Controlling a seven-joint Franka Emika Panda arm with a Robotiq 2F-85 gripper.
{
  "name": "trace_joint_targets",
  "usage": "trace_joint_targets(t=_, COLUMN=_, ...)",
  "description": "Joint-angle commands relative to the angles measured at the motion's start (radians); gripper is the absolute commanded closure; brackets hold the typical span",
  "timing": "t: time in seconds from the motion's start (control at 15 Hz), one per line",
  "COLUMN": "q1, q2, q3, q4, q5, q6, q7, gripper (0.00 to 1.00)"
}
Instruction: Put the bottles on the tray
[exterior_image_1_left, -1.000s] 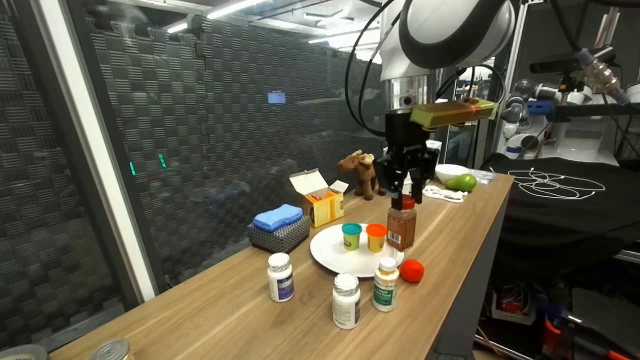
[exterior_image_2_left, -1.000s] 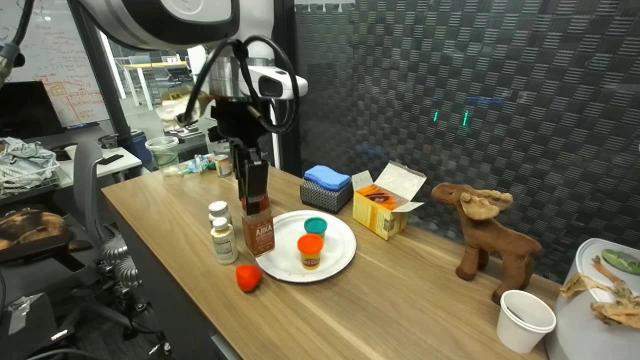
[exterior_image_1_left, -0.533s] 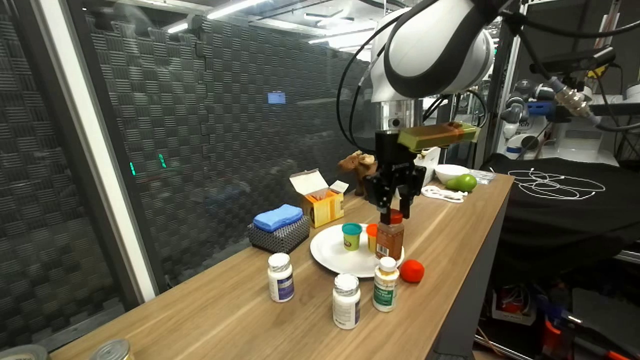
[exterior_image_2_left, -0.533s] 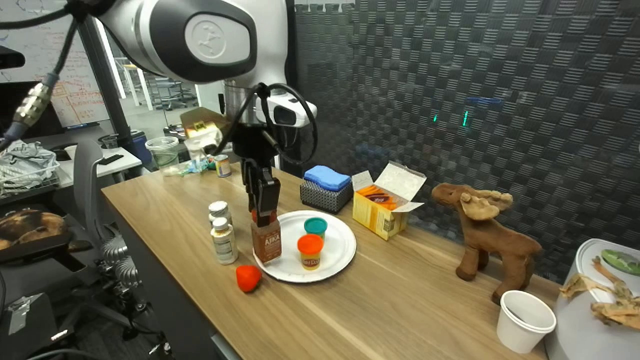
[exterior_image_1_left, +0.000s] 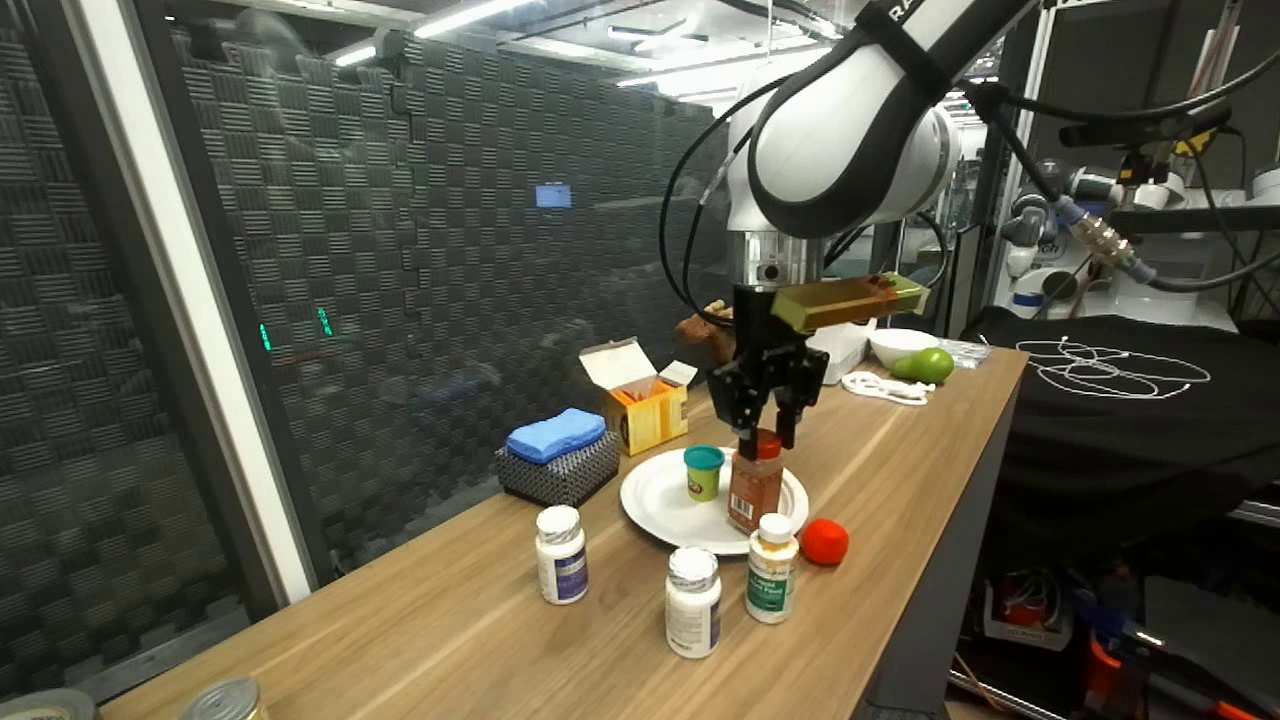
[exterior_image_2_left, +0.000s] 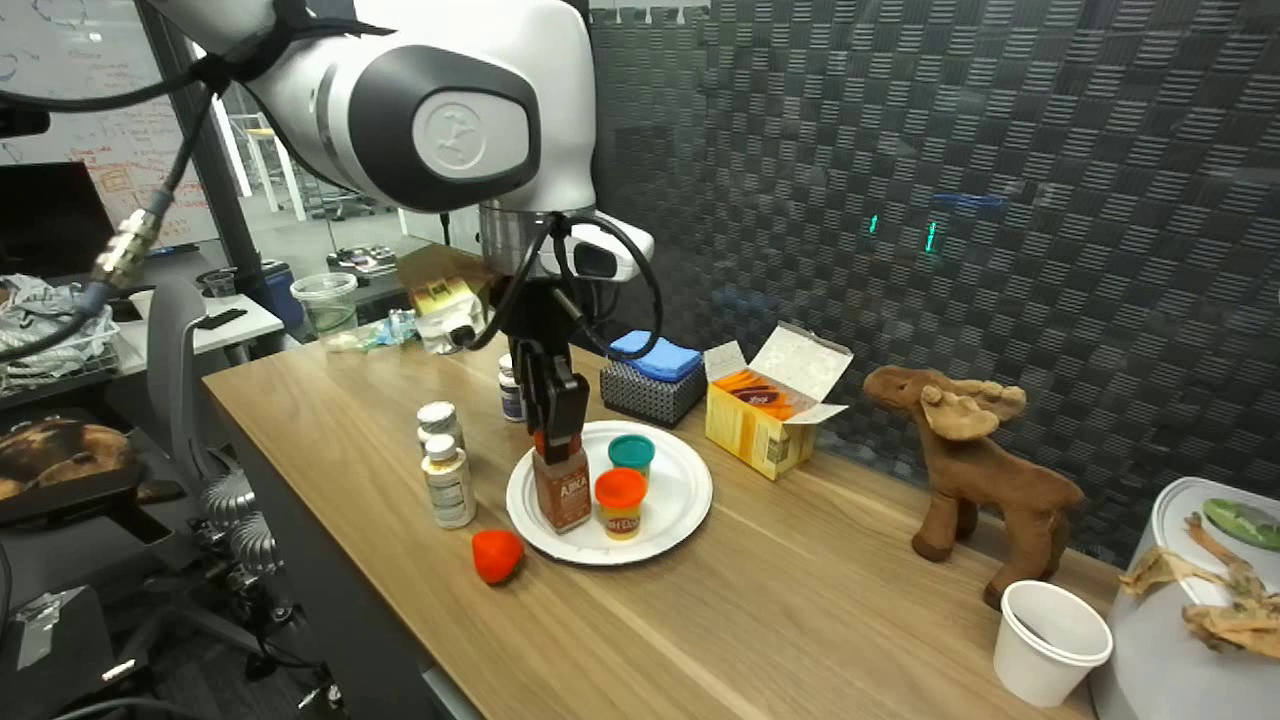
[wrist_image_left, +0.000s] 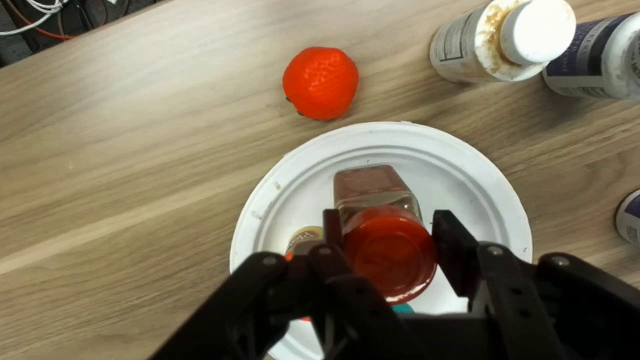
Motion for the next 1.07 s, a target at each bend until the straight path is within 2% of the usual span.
trace_joint_targets(t=0.0, q1=0.01, q2=0.024, q3=-0.021, q4=0.032, q5=-0.031, q6=0.013, q7=0.01, gripper=0.77)
trace_joint_targets(t=0.47, q1=0.017, q2=0.047, q3=-0.059, q4=0.056, q5=-0.133, q6=0.037, q7=0.054, gripper=0.77)
trace_joint_targets(t=0.93, q1=0.017, q2=0.047, q3=-0.049, q4=0.046, q5=-0.125, q6=0.033, q7=0.022, gripper=0.75)
trace_joint_targets(t=1.0, q1=0.018, q2=0.044, q3=-0.049, q4=0.043, q5=-0.128, q6=0.033, q7=0.02, gripper=0.28)
